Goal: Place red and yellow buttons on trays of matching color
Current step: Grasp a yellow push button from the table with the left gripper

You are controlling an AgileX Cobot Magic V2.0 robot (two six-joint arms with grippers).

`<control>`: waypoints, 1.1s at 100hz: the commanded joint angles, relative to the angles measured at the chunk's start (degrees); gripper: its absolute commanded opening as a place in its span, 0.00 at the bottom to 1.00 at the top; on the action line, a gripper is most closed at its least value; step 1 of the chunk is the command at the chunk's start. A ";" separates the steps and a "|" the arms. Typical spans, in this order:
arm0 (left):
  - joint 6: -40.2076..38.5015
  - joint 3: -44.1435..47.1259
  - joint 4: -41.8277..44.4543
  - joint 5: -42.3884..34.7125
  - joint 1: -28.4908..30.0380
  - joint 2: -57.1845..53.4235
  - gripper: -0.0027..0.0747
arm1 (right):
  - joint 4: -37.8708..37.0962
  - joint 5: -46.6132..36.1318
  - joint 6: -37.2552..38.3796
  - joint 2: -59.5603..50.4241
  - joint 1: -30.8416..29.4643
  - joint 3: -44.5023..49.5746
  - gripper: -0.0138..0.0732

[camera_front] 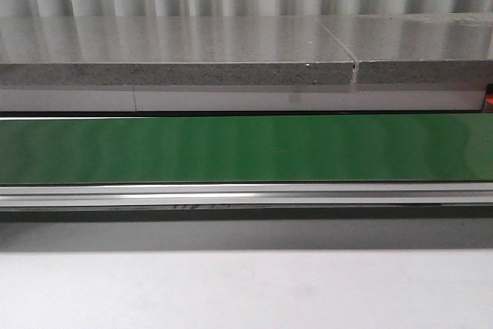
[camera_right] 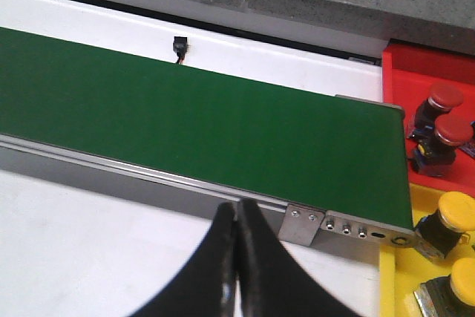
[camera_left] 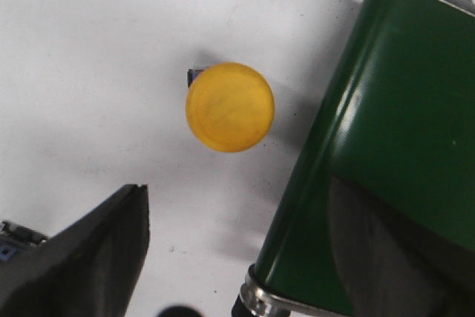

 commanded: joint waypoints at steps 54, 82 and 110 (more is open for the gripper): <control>-1.33 -9.04 -0.72 1.14 0.27 9.21 0.53 | -0.19 -3.89 -0.46 0.41 0.03 -1.29 0.08; -1.33 -9.04 -0.83 0.54 0.27 9.21 0.32 | -0.19 -3.89 -0.46 0.41 0.03 -1.29 0.08; 0.35 -9.04 -0.83 1.07 0.17 4.73 0.26 | -0.19 -3.89 -0.46 0.41 0.03 -1.29 0.08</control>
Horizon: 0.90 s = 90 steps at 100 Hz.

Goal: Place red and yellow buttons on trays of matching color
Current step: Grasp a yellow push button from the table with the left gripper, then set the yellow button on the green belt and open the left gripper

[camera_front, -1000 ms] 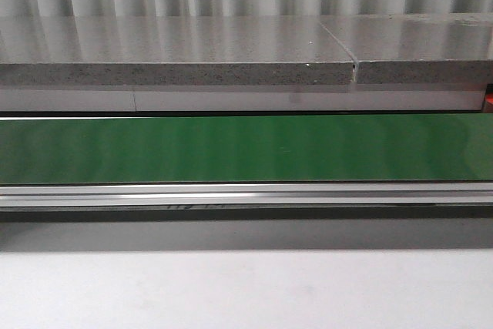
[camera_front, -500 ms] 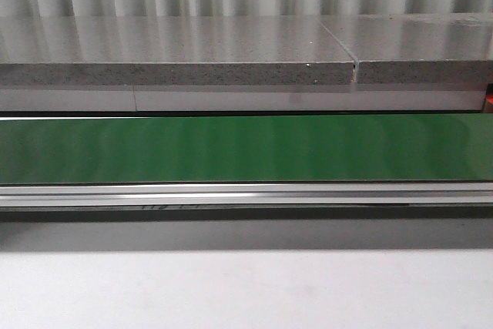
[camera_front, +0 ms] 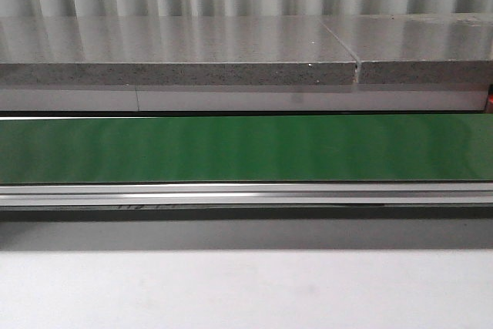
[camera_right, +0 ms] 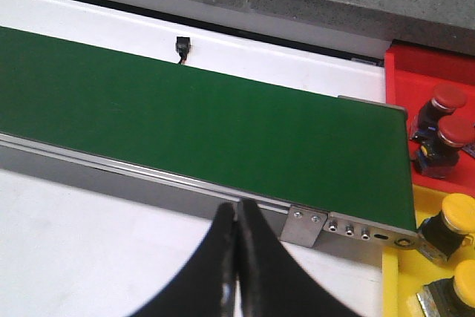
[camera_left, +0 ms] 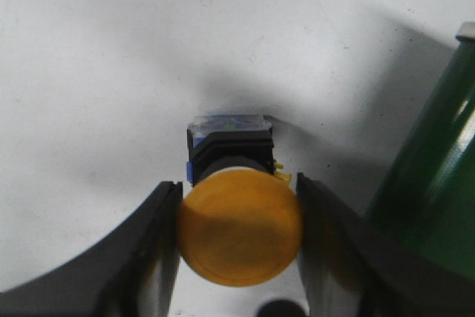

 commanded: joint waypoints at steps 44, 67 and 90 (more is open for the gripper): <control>0.63 -1.67 2.29 5.35 -5.17 -19.39 0.26 | -0.19 -3.89 -0.46 0.41 0.03 -1.39 0.08; 0.63 1.14 1.65 5.36 -9.63 -21.08 0.26 | -0.19 -3.89 -0.46 0.41 0.03 -1.39 0.08; 0.63 6.58 1.65 2.56 -11.10 -21.08 0.26 | -0.19 -3.89 -0.46 0.41 0.03 -1.39 0.08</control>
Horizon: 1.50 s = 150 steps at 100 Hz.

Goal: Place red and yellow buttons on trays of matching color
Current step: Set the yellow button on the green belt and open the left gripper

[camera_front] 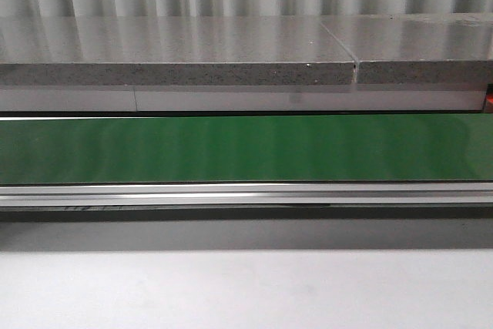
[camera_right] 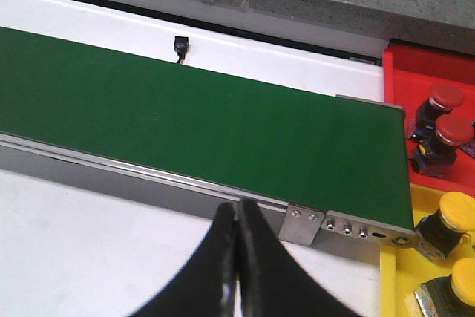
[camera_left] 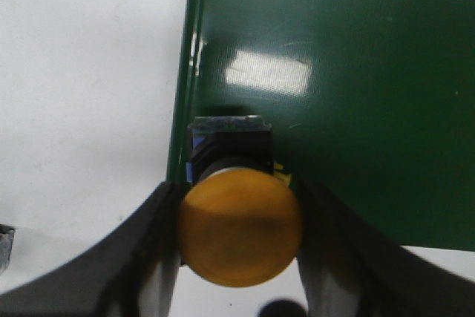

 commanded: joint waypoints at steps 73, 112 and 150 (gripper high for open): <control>0.07 0.90 -5.31 -3.24 -0.40 0.29 0.61 | -0.19 -3.84 -0.46 0.41 0.03 -1.39 0.08; 2.91 0.68 -14.71 -9.04 -0.40 -5.83 0.70 | -0.19 -3.84 -0.46 0.41 0.03 -1.39 0.08; -2.57 0.79 1.01 -0.23 2.50 -8.57 0.70 | -0.19 -3.84 -0.46 0.41 0.03 -1.39 0.08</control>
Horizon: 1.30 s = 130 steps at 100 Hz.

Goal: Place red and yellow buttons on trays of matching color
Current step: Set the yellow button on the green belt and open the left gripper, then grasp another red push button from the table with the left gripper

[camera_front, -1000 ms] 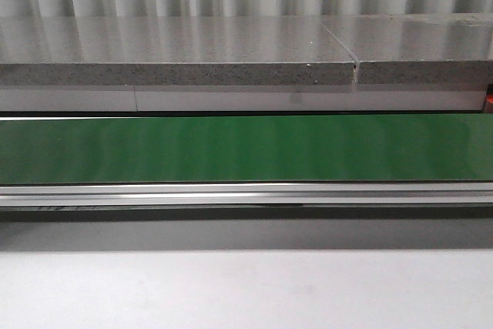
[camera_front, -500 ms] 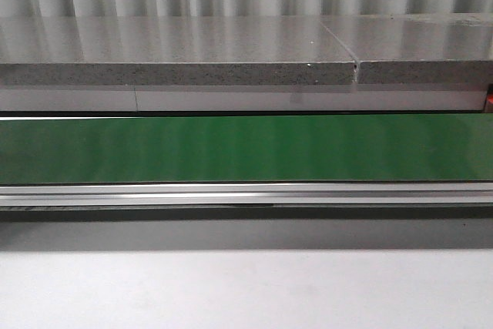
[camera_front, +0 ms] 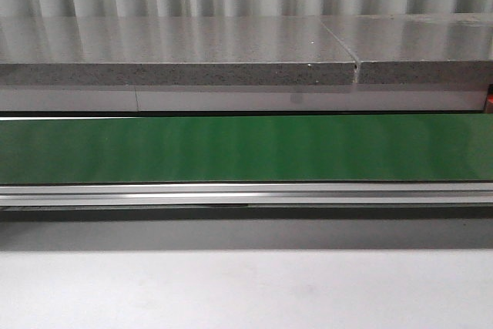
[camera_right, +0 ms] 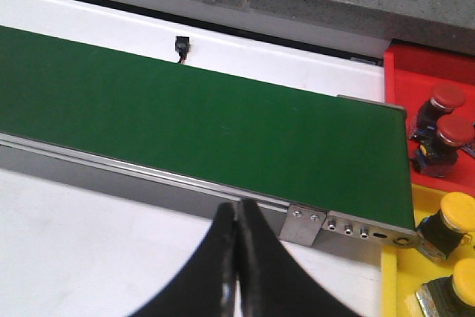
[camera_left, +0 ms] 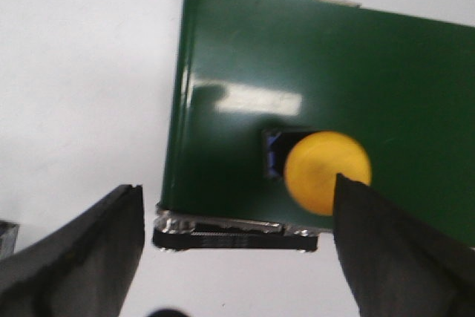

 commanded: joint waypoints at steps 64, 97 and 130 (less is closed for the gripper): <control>-4.17 6.84 3.82 5.35 24.19 -2.40 0.70 | -0.19 -3.84 -0.46 0.41 0.03 -1.39 0.08; -5.30 11.57 4.57 3.07 30.42 -1.11 0.70 | -0.19 -3.84 -0.46 0.41 0.03 -1.39 0.08; -5.30 11.57 1.77 -4.12 30.69 6.56 0.70 | -0.19 -3.84 -0.46 0.41 0.03 -1.39 0.08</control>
